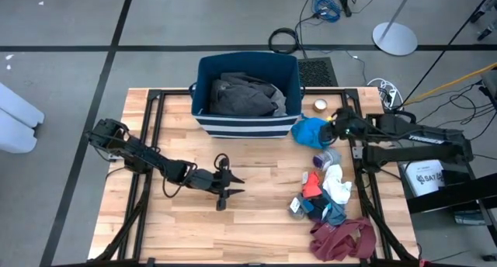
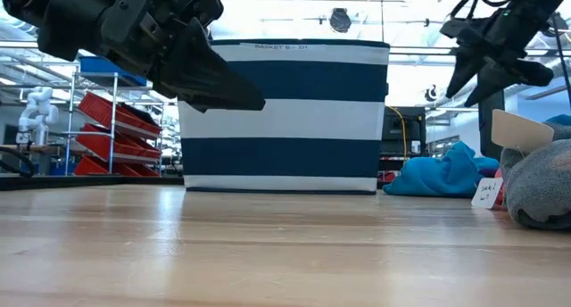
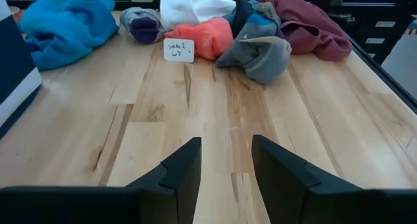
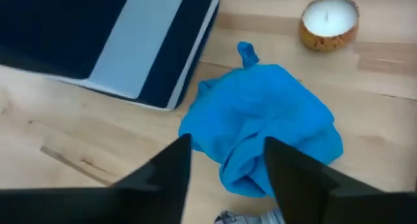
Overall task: Sort clothes
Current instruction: Put the blue short into the blue laundry bin, then put the red underwear into the blue laundry bin
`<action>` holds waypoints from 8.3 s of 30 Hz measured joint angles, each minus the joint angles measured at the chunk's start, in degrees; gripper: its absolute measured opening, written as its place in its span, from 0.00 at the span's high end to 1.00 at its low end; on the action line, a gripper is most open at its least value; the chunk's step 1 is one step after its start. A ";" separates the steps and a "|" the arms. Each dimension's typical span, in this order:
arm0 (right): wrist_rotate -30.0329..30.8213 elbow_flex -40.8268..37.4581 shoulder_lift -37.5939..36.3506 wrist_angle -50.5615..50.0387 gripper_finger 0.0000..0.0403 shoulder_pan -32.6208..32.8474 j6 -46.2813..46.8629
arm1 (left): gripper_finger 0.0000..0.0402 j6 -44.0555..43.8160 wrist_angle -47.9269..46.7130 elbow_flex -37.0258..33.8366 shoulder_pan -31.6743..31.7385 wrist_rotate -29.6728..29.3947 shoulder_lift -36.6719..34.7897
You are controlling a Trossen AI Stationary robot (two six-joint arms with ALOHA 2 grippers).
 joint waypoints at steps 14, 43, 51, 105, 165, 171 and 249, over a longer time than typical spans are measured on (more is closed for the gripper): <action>-3.79 0.00 10.65 -2.21 0.20 -6.71 3.66 | 0.64 0.10 -0.09 0.00 0.36 1.12 0.00; -14.57 -23.10 17.22 26.65 0.21 -18.29 0.91 | 0.64 -2.33 -0.26 0.00 0.25 2.47 0.00; -14.57 -23.21 17.29 25.76 0.30 -18.29 -0.15 | 0.64 -2.38 -0.26 0.00 0.25 2.47 0.00; -5.46 28.96 11.69 10.56 0.97 -17.57 -14.29 | 0.64 -2.35 -0.44 -0.01 0.25 2.43 -0.01; -21.68 32.40 60.83 63.47 0.54 -10.71 -33.51 | 0.64 1.04 -2.43 -0.02 2.40 2.83 0.00; -24.16 40.14 60.00 52.47 0.41 -11.36 -34.31 | 0.64 1.02 -2.63 -0.02 2.75 3.50 0.00; -33.74 48.91 54.38 -30.23 0.40 53.43 11.46 | 0.64 -5.47 -5.81 -0.02 2.00 3.41 0.31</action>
